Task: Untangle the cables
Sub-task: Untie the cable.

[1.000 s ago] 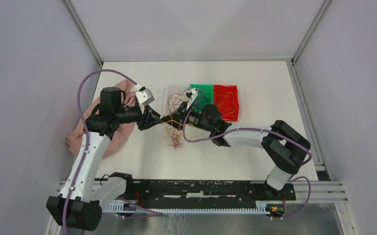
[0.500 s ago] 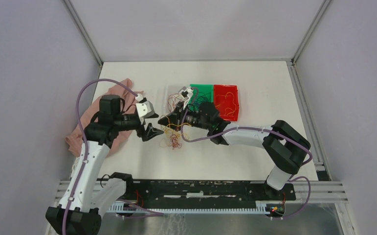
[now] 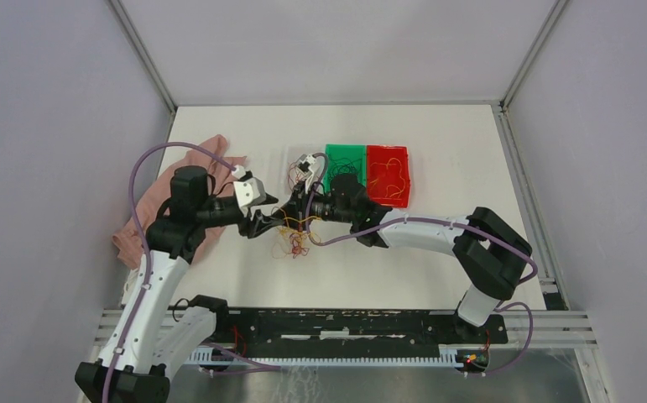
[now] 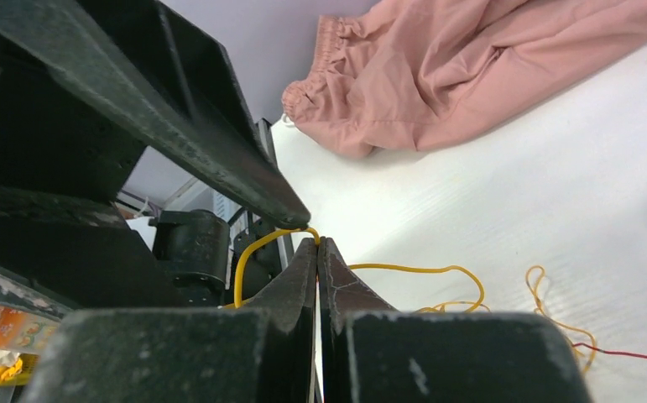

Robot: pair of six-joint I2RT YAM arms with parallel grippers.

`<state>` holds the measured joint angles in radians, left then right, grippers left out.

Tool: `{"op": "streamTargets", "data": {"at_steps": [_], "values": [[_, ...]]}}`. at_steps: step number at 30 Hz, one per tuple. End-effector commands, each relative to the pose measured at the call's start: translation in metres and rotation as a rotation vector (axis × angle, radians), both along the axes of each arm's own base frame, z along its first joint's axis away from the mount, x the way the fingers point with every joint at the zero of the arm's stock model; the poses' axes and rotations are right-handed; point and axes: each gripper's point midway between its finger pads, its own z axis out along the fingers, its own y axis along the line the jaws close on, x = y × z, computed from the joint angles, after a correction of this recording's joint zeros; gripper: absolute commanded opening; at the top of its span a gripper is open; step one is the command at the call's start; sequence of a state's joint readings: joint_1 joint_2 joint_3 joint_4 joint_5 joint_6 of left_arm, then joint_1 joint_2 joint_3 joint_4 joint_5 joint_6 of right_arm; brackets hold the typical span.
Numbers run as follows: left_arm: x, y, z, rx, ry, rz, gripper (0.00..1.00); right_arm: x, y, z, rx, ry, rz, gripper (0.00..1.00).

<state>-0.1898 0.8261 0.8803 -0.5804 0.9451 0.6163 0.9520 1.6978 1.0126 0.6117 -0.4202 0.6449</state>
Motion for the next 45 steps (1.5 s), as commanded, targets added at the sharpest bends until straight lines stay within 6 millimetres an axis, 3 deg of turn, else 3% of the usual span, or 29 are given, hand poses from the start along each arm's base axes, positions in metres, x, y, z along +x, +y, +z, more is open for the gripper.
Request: {"op": "streamTargets", "data": {"at_steps": [1,4,12,15,19,23,26,32,35,40,45], "values": [[-0.006,-0.005,0.013,-0.013,-0.004,-0.056,0.54,-0.004,-0.001,0.039,0.045,-0.070,0.019,0.00],[-0.012,-0.006,0.005,-0.009,0.026,-0.074,0.47,-0.004,0.000,0.039,0.022,-0.054,0.024,0.00],[-0.014,-0.002,-0.006,0.014,0.030,-0.059,0.50,-0.008,-0.005,0.033,-0.060,-0.029,0.035,0.00],[-0.010,-0.001,-0.005,0.018,0.019,-0.044,0.40,-0.010,-0.008,0.028,-0.091,-0.024,0.040,0.00],[-0.009,0.000,-0.006,0.023,0.017,-0.036,0.19,-0.011,-0.010,0.025,-0.105,-0.016,0.045,0.00],[-0.009,0.001,-0.007,0.028,0.012,-0.030,0.12,-0.012,-0.010,0.027,-0.104,-0.014,0.049,0.00],[-0.011,0.000,-0.010,0.023,0.026,-0.033,0.16,-0.013,-0.009,0.031,-0.095,-0.016,0.056,0.00],[-0.011,0.001,-0.013,0.031,0.041,-0.035,0.42,-0.018,-0.009,0.036,-0.076,-0.019,0.081,0.00],[-0.010,0.001,-0.015,0.039,0.041,-0.035,0.43,-0.020,-0.010,0.036,-0.075,-0.018,0.090,0.00],[-0.009,-0.001,-0.013,0.022,0.067,-0.042,0.27,-0.023,-0.010,0.036,-0.070,-0.017,0.104,0.00],[-0.013,-0.002,-0.011,0.016,0.068,-0.052,0.04,-0.023,-0.008,0.036,-0.065,-0.005,0.106,0.01]]}}
